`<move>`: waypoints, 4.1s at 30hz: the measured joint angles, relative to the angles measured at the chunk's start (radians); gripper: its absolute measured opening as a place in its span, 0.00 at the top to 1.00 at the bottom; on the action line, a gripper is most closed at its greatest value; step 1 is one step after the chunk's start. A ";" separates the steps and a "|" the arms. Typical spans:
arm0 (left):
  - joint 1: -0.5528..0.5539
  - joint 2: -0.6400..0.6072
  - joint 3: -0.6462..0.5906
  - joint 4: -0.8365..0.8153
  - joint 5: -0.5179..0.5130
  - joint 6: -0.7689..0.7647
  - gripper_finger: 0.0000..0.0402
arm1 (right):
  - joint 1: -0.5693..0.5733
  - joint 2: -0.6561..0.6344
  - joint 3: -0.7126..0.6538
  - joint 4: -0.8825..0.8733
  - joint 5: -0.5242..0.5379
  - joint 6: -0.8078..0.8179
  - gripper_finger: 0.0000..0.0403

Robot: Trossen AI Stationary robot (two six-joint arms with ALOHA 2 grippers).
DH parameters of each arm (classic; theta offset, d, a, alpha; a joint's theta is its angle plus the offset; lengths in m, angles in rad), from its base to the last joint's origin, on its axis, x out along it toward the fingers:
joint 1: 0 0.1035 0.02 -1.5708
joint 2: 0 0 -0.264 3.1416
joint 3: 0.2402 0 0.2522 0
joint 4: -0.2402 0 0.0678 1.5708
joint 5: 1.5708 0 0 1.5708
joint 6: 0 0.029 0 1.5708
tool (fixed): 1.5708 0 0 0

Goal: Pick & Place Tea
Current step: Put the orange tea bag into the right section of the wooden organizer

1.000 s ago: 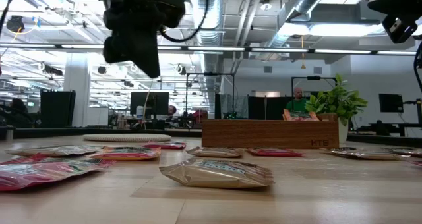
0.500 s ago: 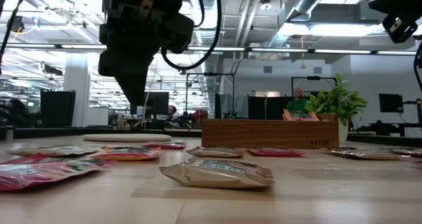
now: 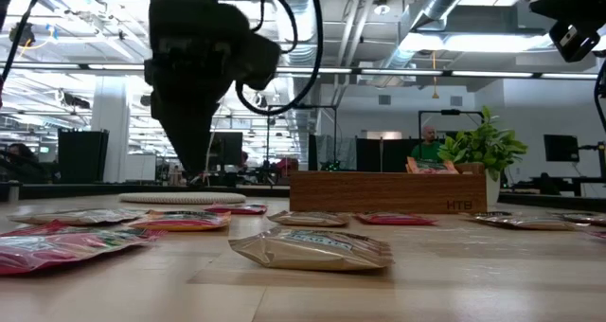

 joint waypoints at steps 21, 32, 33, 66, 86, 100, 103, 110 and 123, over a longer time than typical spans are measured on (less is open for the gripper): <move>0.005 0.132 0.004 -0.016 0.031 0.035 0.80 | 0.000 0.000 0.000 0.008 0.000 0.001 0.76; 0.005 0.141 0.054 -0.058 0.013 0.031 1.00 | 0.000 0.000 0.000 0.008 0.000 0.001 0.76; 0.005 0.143 0.066 -0.071 0.009 0.033 1.00 | 0.000 0.000 0.000 0.008 0.000 0.001 0.76; -0.010 0.143 0.788 -0.080 -0.607 0.572 1.00 | -0.332 0.253 0.045 0.345 -0.345 -0.114 0.75; 0.004 0.227 0.787 -0.080 -0.673 0.666 1.00 | -0.636 0.575 0.373 0.121 -0.523 -0.144 0.58; 0.008 0.227 0.787 -0.095 -0.719 0.695 1.00 | -0.743 0.693 0.476 0.040 -0.610 -0.113 0.61; 0.008 0.227 0.787 -0.114 -0.719 0.689 1.00 | -0.755 0.691 0.476 0.041 -0.633 -0.113 0.61; 0.012 0.227 0.787 -0.126 -0.719 0.676 1.00 | -0.755 0.691 0.475 0.044 -0.638 -0.112 0.63; 0.018 0.225 0.787 -0.104 -0.699 0.676 1.00 | -0.756 0.727 0.475 0.047 -0.653 -0.094 0.65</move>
